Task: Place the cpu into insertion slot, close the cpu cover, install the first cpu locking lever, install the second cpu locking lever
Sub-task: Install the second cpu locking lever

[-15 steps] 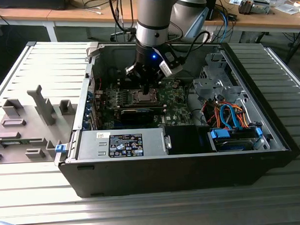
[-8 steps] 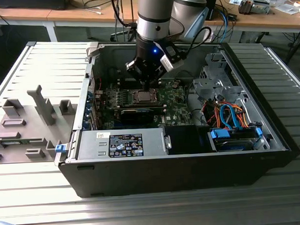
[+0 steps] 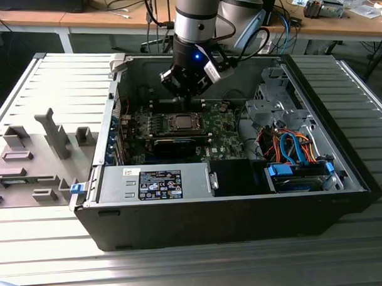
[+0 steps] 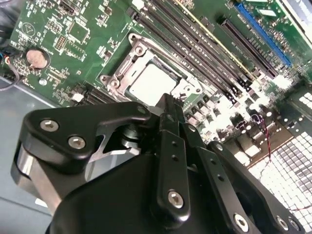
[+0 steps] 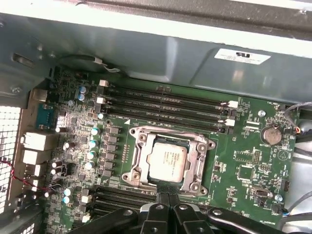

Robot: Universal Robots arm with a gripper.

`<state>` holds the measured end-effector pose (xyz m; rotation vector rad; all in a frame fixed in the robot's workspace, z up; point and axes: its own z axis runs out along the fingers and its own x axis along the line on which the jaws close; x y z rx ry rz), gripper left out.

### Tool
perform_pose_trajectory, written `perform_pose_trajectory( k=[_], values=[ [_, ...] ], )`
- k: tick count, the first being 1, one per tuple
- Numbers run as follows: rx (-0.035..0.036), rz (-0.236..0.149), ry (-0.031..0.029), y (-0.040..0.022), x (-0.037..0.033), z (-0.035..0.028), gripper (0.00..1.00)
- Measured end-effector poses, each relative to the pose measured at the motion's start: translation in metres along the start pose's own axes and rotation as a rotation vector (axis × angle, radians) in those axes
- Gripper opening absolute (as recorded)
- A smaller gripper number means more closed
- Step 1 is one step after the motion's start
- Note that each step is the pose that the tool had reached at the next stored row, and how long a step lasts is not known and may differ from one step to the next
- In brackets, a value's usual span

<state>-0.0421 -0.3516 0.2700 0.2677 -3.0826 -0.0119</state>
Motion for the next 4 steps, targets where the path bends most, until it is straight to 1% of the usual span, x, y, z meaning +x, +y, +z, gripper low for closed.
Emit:
perform_pose_trajectory(
  k=[4],
  values=[
    [0.0001,0.0,0.0001,0.0,0.0,-0.0009,0.11]
  ],
)
